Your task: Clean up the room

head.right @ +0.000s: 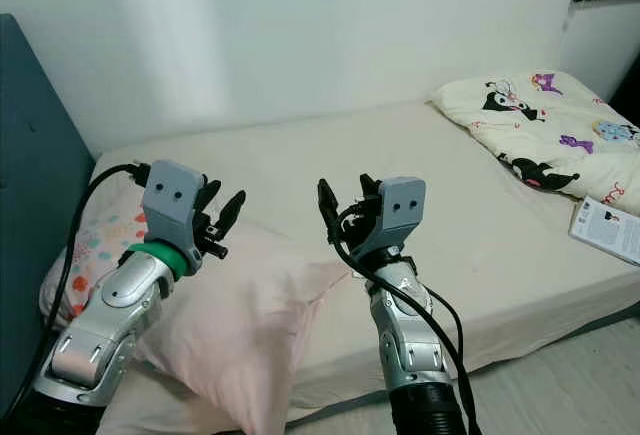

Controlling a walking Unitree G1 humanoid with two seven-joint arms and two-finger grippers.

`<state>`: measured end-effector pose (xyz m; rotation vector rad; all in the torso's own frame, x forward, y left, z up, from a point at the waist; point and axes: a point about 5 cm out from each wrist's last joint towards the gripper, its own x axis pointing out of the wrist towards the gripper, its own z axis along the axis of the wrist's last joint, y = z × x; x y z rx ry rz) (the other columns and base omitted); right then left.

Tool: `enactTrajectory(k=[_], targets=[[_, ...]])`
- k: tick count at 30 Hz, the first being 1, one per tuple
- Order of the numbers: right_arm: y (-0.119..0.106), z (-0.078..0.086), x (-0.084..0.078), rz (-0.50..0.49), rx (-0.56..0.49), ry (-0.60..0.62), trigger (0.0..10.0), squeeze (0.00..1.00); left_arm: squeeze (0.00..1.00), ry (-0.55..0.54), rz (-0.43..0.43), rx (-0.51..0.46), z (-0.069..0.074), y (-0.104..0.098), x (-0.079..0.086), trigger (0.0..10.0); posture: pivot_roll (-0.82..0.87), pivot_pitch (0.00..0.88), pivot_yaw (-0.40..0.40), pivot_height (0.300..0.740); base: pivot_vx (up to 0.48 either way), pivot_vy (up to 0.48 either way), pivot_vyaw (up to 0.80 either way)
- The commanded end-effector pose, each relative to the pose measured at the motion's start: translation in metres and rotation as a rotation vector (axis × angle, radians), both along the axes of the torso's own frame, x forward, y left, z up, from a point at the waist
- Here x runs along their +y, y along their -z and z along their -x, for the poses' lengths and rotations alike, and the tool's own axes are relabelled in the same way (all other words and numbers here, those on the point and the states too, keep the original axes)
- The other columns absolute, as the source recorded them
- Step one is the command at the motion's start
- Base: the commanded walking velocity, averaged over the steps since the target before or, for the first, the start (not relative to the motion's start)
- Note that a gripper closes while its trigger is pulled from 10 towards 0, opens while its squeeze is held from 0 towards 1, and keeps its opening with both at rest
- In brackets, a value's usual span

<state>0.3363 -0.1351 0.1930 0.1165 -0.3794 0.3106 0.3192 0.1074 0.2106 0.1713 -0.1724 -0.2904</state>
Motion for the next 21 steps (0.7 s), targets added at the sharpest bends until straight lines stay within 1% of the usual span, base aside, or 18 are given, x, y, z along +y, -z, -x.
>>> enactTrajectory(k=[1, 21], targets=[[0.0046, 0.0, 0.001, 0.0, 0.015, -0.003, 10.0, 0.0, 0.0, -0.02, 0.0, 0.02, -0.0004, 0.0064, 0.0054, 10.0, -0.11, 0.047, 0.082, 0.74, 0.0, 0.48, 0.0], [0.0034, -0.0012, 0.0039, 0.006, 0.012, -0.018, 10.0, 0.0, 0.0, -0.033, 0.0, 0.018, -0.001, 0.0076, 0.0076, 10.0, -0.1, 0.044, 0.08, 0.74, 0.0, 0.48, 0.0]])
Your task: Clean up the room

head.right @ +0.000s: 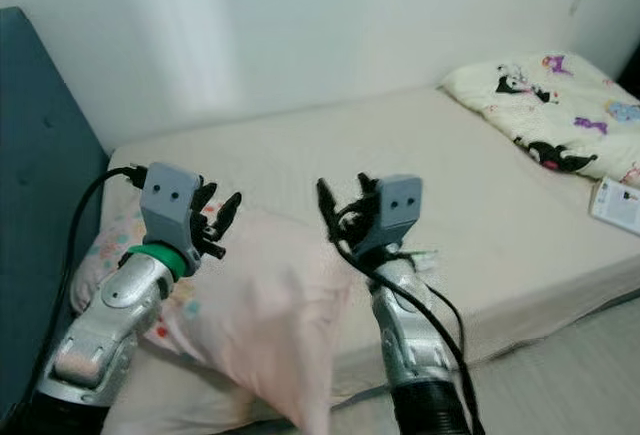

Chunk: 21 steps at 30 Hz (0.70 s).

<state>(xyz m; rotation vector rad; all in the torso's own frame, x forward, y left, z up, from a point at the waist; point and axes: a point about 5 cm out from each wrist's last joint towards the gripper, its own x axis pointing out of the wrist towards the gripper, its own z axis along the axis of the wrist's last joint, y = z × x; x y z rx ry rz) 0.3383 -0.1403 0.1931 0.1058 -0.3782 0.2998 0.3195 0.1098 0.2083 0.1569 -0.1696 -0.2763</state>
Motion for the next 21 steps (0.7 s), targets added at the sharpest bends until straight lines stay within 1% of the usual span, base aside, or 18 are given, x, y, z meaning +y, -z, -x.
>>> enactTrajectory(k=[1, 2, 18, 21], targets=[[0.0034, 0.0008, 0.0091, -0.003, 0.012, -0.031, 10.0, 0.0, 0.0, -0.02, -0.016, 0.013, -0.0006, 0.0054, 0.0053, 10.0, -0.1, 0.044, 0.08, 0.74, 0.0, 0.371, 0.0], [0.0034, 0.0008, 0.0091, -0.003, 0.011, -0.031, 10.0, 0.0, 0.0, -0.021, -0.014, 0.012, -0.0006, 0.0053, 0.0054, 10.0, -0.1, 0.044, 0.08, 0.74, 0.0, 0.27, 0.0], [0.0049, 0.0014, 0.009, -0.005, 0.014, -0.027, 10.0, 0.0, 0.0, -0.01, -0.037, -0.026, -0.0001, 0.002, 0.0042, 10.0, -0.1, 0.053, 0.09, 0.74, 0.0, 0.0, 0.0], [0.0049, 0.0013, 0.0089, -0.005, 0.013, -0.027, 10.0, 0.0, 0.0, -0.008, -0.034, -0.033, -0.0001, 0.0013, 0.0039, 10.0, -0.1, 0.053, 0.09, 0.74, 0.0, -0.316, 0.0]])
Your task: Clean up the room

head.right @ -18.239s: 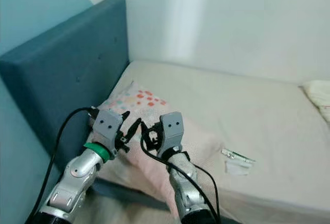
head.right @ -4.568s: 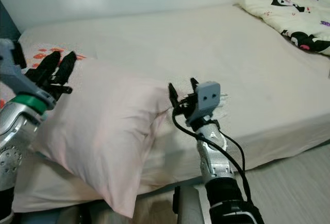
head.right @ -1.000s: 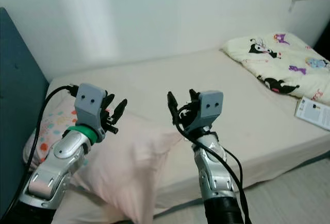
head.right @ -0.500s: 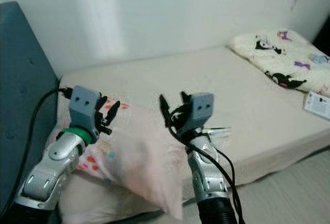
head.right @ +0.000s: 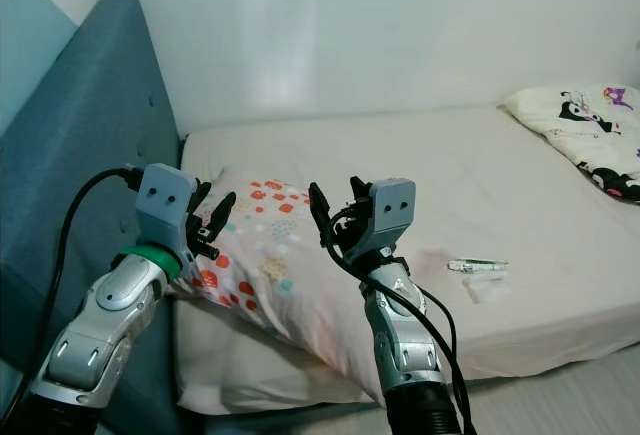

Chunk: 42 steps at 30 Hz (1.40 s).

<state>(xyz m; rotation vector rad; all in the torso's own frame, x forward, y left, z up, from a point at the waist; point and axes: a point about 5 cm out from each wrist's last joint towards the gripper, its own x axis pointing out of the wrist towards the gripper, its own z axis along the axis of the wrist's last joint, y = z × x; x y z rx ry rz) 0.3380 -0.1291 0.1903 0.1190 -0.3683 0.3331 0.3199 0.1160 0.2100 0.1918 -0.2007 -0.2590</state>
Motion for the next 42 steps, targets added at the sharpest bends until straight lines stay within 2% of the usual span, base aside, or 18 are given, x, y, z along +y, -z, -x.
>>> enactTrajectory(k=[1, 8, 29, 37, 42], targets=[[0.002, 0.001, -0.002, 0.001, 0.004, 0.009, 10.0, 0.0, 0.0, 0.01, -0.006, 0.002, 0.0, 0.003, -0.003, 10.0, -0.1, 0.056, 0.09, 0.74, 0.0, -0.36, 0.0], [0.002, 0.001, -0.003, 0.001, 0.004, 0.01, 10.0, 0.0, 0.0, 0.013, -0.008, -0.003, 0.001, 0.003, -0.003, 10.0, -0.11, 0.057, 0.09, 0.74, 0.0, -0.323, 0.0], [0.005, 0.002, 0.002, 0.007, 0.021, -0.005, 10.0, 0.0, 0.0, -0.02, -0.011, 0.034, -0.004, 0.008, -0.002, 10.0, -0.11, 0.059, 0.094, 0.74, 0.0, 0.0, 0.0], [0.013, 0.002, 0.0, 0.028, 0.052, 0.039, 10.0, 0.0, 0.0, -0.034, -0.018, 0.06, -0.005, 0.016, 0.001, 10.0, -0.11, 0.06, 0.094, 0.73, 0.0, 0.0, 0.0], [0.017, 0.003, -0.002, 0.029, 0.067, 0.052, 10.0, 0.0, 0.0, -0.088, -0.044, 0.12, -0.007, 0.027, 0.006, 10.0, -0.11, 0.062, 0.096, 0.71, 0.0, 0.0, 0.0]])
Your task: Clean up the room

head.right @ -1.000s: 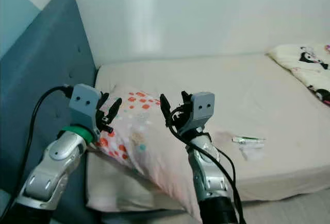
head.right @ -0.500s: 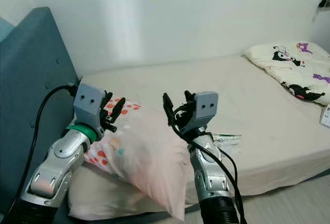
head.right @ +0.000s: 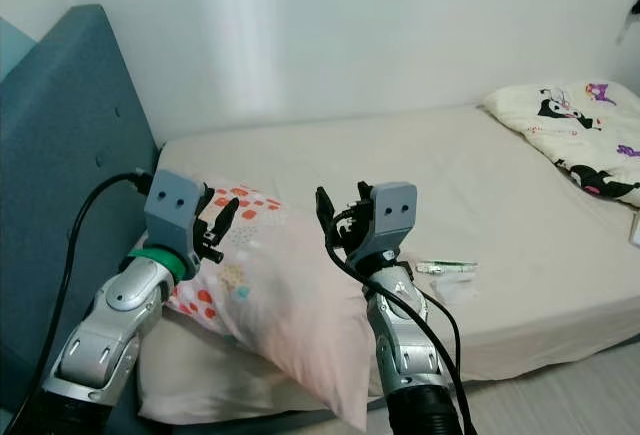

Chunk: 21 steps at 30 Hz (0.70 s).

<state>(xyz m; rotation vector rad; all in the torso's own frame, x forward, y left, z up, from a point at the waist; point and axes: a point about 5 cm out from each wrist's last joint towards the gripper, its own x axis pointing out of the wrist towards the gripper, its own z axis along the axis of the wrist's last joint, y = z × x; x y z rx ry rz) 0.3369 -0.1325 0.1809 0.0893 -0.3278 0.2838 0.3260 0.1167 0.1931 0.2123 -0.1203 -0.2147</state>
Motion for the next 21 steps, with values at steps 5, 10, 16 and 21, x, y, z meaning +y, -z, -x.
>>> enactTrajectory(k=[5, 10, 16, 21], targets=[[0.0084, 0.0014, -0.0003, -0.002, 0.032, 0.003, 10.0, 0.0, 0.0, -0.047, -0.01, 0.085, 0.0011, 0.0176, 0.0105, 10.0, -0.11, 0.063, 0.098, 0.69, 0.0, 0.0, 0.0], [0.0094, 0.001, -0.0015, -0.004, 0.037, 0.008, 10.0, 0.0, 0.0, -0.051, -0.009, 0.09, 0.0014, 0.0192, 0.011, 10.0, -0.11, 0.061, 0.099, 0.67, 0.0, 0.0, 0.0], [0.0109, 0.001, -0.003, -0.005, 0.042, 0.012, 10.0, 0.0, 0.0, -0.053, -0.009, 0.092, 0.0008, 0.0197, 0.01, 10.0, -0.11, 0.057, 0.1, 0.64, 0.0, 0.0, 0.0], [0.012, 0.0008, -0.0041, -0.006, 0.047, 0.013, 10.0, 0.0, 0.0, -0.056, -0.011, 0.094, 0.0005, 0.0202, 0.0105, 10.0, -0.11, 0.055, 0.1, 0.62, 0.0, 0.0, 0.0]])
